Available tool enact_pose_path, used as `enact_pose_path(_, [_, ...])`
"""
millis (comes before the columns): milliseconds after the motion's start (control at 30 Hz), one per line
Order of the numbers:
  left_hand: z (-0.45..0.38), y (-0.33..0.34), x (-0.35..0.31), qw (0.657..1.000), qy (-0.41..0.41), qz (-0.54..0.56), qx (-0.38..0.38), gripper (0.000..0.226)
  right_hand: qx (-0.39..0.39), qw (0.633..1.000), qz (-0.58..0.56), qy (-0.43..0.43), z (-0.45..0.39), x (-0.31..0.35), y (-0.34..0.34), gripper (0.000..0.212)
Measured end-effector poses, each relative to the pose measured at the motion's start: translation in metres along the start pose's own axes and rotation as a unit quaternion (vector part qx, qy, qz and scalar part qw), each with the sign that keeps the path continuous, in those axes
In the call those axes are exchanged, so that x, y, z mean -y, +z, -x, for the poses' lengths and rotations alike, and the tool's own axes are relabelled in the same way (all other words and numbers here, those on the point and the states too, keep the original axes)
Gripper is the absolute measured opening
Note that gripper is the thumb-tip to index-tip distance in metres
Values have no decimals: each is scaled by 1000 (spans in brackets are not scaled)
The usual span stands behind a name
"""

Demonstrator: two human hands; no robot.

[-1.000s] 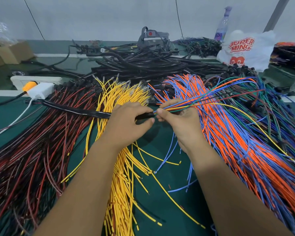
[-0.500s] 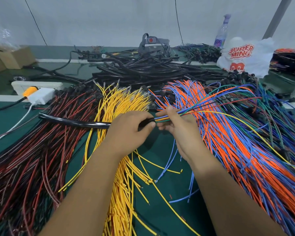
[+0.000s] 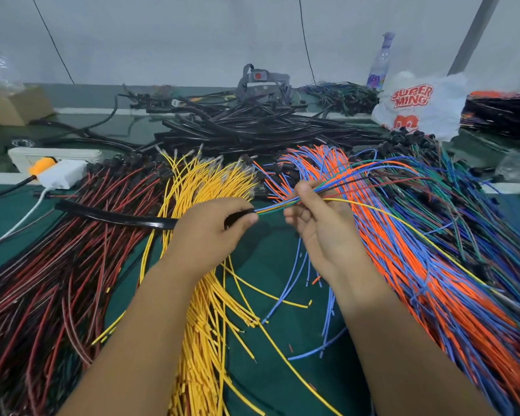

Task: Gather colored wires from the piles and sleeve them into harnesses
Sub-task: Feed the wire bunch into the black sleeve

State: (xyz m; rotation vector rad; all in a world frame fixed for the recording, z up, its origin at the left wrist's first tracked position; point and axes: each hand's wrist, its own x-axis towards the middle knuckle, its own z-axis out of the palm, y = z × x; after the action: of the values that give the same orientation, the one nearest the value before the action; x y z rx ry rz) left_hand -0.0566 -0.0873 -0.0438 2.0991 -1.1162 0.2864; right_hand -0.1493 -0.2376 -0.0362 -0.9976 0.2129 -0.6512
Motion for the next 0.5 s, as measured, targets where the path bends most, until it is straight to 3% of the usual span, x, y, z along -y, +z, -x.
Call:
enact_pose_path(267, [-2, 3, -13, 999, 43, 1, 9, 29, 58, 993, 105, -1, 8, -13, 13, 19])
enact_pose_path(367, [-2, 3, -8, 999, 27, 30, -4, 28, 56, 997, 3, 47, 7, -6, 13, 4])
enact_pose_path(433, [-2, 2, -5, 999, 14, 34, -5, 24, 24, 994, -79, 66, 5, 3, 9, 23])
enact_pose_path(500, [-1, 1, -3, 1000, 12, 18, -2, 18, 2, 991, -120, 66, 3, 10, 3, 21])
